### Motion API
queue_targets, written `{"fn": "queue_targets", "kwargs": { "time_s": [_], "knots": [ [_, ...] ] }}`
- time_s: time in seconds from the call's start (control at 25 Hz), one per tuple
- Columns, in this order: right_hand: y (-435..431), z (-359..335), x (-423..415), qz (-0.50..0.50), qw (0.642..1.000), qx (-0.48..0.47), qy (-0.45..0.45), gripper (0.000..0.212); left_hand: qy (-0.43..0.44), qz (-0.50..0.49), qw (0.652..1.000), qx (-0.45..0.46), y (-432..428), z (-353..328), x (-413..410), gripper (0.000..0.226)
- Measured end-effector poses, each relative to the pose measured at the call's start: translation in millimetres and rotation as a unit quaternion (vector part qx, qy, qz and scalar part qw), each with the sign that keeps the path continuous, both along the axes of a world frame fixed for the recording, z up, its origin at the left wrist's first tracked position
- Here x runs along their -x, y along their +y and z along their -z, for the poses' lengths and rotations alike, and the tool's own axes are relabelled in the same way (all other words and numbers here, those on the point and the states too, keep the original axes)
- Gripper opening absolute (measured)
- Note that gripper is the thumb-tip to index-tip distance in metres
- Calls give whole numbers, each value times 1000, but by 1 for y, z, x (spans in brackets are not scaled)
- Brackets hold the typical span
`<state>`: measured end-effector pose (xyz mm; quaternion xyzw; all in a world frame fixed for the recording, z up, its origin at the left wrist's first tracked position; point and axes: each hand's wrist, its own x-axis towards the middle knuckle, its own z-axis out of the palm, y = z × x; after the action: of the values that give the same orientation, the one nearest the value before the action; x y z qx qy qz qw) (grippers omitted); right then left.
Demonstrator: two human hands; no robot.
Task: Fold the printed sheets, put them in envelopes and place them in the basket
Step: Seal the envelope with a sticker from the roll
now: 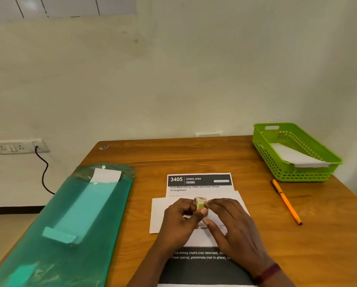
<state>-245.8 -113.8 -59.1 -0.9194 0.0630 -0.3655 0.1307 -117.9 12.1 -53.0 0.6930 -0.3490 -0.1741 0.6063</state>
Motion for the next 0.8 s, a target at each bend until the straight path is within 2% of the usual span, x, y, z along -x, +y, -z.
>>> {"fn": "queue_targets", "kwargs": {
  "time_s": [0.12, 0.28, 0.4, 0.52, 0.8],
  "knots": [
    [-1, 0, -1, -2, 1000, -20, -12, 35, -45, 15, 999, -6, 3, 1, 1, 18],
    [-3, 1, -2, -2, 1000, -29, -6, 35, -58, 42, 997, -16, 3, 2, -3, 26],
    [-3, 2, -2, -1, 999, -43, -13, 32, -37, 50, 998, -12, 3, 0, -1, 22],
    [-4, 2, -1, 5, 998, -55, -27, 32, -1, 80, 997, -13, 4, 1, -6, 29],
    [-5, 3, -1, 15, 997, -64, -41, 30, -4, 89, 996, -18, 2, 8, -12, 7]
  ]
}}
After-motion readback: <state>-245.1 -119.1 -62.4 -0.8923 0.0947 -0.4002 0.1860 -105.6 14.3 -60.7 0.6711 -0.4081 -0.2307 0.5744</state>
